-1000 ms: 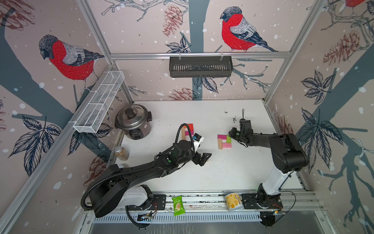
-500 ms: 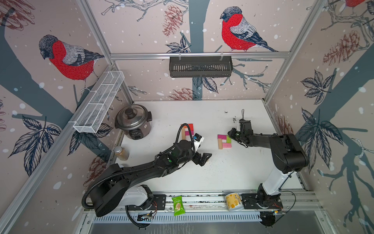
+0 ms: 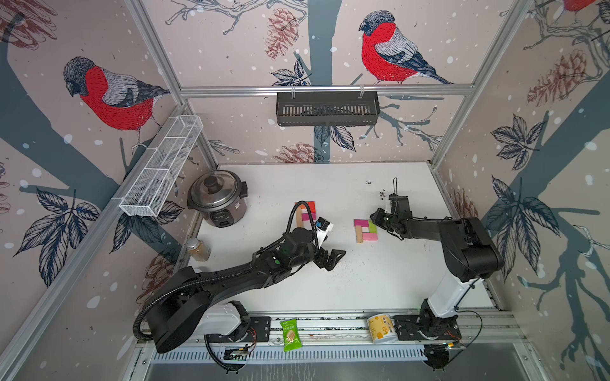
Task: Assemble the letter p with building blocks
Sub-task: Adjust the building block at the center of the board.
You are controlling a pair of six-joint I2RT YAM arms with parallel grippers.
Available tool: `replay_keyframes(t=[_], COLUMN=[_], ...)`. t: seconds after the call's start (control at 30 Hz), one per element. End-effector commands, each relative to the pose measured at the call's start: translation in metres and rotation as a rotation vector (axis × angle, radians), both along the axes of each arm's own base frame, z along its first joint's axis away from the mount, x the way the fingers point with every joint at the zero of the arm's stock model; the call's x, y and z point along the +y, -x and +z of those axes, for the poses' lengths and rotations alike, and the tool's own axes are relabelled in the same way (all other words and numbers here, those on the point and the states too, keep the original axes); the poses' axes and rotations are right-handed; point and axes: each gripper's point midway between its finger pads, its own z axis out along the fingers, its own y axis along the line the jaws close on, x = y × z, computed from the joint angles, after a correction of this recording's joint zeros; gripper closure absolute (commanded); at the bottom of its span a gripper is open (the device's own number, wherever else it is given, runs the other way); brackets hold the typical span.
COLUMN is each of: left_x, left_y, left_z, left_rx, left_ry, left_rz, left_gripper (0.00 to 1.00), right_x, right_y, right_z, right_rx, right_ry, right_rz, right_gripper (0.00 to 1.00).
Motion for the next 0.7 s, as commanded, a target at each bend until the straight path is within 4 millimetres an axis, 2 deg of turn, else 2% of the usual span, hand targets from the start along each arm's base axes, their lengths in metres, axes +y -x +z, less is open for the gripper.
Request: replay_keyframes(t=[0.0, 0.13, 0.23, 0.3, 0.4, 0.43, 0.5, 0.57, 0.67], left_x=[-0.003, -0.003, -0.002, -0.001, 0.001, 0.002, 0.004, 0.007, 0.014], left_y=[-0.001, -0.001, -0.002, -0.003, -0.005, -0.006, -0.007, -0.007, -0.004], left_z=[0.009, 0.009, 0.008, 0.008, 0.007, 0.007, 0.009, 0.014, 0.026], left_rx=[-0.016, -0.014, -0.017, -0.02, -0.025, -0.028, -0.033, -0.037, -0.027], left_ry=[0.026, 0.026, 0.022, 0.019, 0.008, 0.006, 0.005, 0.016, 0.061], left_rz=[-0.003, -0.001, 0.004, 0.012, 0.027, 0.034, 0.046, 0.06, 0.083], left_gripper=[0.03, 0.03, 0.03, 0.03, 0.03, 0.03, 0.03, 0.03, 0.03], right_x=[-0.013, -0.014, -0.016, -0.013, -0.01, -0.007, -0.003, 0.005, 0.017], right_y=[0.041, 0.035, 0.025, 0.017, 0.001, -0.005, -0.007, 0.0, 0.023], right_z=[-0.038, -0.036, -0.024, -0.005, 0.037, 0.057, 0.084, 0.107, 0.124], right_rx=[0.217, 0.209, 0.18, 0.14, 0.059, 0.021, -0.029, -0.073, -0.119], right_ry=[0.06, 0.066, 0.084, 0.09, 0.106, 0.115, 0.141, 0.155, 0.172], right_rz=[-0.026, -0.031, -0.039, -0.032, -0.025, -0.021, -0.013, 0.016, 0.079], right_gripper=[0.76, 0.76, 0.73, 0.7, 0.61, 0.57, 0.49, 0.37, 0.21])
